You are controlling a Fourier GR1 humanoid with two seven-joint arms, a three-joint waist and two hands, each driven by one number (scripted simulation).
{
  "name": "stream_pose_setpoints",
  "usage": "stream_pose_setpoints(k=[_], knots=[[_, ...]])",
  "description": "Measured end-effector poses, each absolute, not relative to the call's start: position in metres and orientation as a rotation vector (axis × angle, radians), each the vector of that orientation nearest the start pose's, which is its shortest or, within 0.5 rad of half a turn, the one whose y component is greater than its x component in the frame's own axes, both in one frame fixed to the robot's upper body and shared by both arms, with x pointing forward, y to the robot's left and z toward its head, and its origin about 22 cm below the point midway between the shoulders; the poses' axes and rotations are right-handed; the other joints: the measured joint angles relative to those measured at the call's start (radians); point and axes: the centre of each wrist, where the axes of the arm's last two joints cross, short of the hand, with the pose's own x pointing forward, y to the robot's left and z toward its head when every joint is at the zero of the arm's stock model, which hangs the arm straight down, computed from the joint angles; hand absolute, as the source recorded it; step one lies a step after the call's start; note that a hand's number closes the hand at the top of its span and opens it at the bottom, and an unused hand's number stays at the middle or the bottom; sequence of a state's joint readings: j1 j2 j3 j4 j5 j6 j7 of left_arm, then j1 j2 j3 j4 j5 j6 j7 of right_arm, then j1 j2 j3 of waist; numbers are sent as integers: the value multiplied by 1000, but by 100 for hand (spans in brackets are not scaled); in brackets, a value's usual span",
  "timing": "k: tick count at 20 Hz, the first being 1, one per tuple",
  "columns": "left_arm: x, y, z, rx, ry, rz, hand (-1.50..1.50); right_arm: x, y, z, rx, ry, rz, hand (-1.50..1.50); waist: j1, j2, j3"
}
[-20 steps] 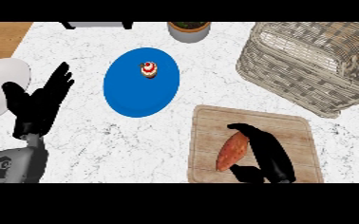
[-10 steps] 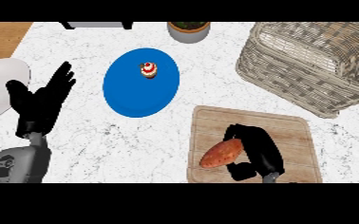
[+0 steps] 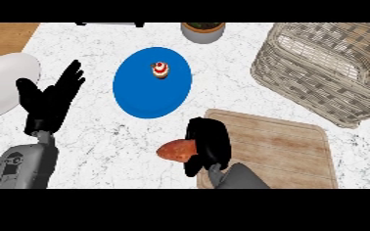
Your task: Pick the sweet potato from the cutting board and place it in the basket
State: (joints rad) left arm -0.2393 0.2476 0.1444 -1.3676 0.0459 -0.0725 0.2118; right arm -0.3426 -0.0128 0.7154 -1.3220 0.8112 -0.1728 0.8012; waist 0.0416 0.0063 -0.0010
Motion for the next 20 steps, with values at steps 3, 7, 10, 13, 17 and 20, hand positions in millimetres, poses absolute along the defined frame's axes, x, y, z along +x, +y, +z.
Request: stream_pose_setpoints(k=[3,7,10,13,17,20], knots=[[302,303,37,164,-1393,-109,0,245,-27,9,-648,-1195,894,150,4,1,1],[301,306,37,155,-1394,-105,0,241,-12,33,-566,-1372,735,150,6,-1,2],[299,307,34,164,-1390,-102,0,239,0,55,-542,-1532,640,150,1,-4,2],[300,309,33,174,-1385,-94,0,239,11,79,-578,-1639,584,150,-14,-8,1],[297,311,33,182,-1381,-86,0,245,17,113,-647,-1732,512,150,-26,-12,0],[296,315,35,185,-1378,-83,0,251,18,141,-710,-1761,473,150,-33,-15,0]])
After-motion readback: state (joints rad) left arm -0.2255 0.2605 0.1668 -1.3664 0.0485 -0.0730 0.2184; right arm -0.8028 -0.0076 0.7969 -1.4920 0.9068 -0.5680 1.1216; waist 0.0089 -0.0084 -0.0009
